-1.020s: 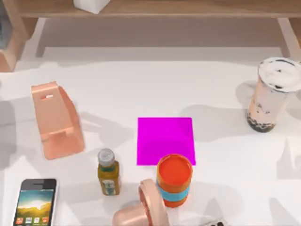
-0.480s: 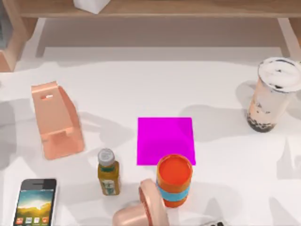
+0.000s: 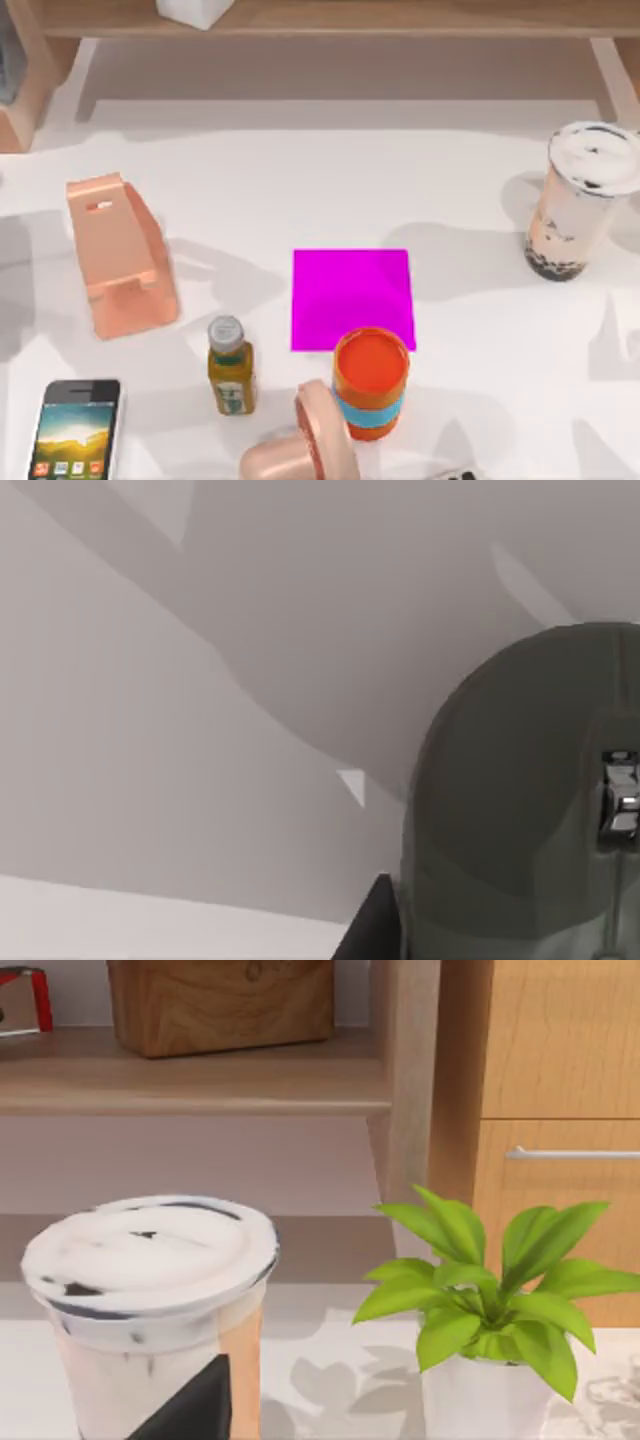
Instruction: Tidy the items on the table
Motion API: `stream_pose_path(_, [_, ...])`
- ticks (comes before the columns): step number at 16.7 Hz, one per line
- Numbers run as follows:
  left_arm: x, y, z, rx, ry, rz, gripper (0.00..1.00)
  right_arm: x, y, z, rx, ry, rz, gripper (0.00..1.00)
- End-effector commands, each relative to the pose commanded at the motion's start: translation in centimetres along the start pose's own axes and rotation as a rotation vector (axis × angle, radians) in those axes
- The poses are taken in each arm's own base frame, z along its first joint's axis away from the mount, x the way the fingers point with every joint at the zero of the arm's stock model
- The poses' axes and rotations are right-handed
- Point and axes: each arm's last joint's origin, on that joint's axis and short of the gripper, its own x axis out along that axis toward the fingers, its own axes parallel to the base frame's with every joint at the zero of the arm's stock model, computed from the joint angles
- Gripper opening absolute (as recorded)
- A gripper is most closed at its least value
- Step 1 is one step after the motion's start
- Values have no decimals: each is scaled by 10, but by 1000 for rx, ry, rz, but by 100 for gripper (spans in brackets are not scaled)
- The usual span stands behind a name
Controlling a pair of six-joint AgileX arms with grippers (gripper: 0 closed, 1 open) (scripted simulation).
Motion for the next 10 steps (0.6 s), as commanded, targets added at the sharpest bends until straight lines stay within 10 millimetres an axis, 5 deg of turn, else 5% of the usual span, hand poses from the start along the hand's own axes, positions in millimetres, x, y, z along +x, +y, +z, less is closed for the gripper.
stream_pose_path(3, [0, 0, 0, 0, 0, 0, 0, 0, 0, 0, 0, 0, 0, 100])
stream_pose_path(10, [0, 0, 0, 0, 0, 0, 0, 0, 0, 0, 0, 0, 0, 100])
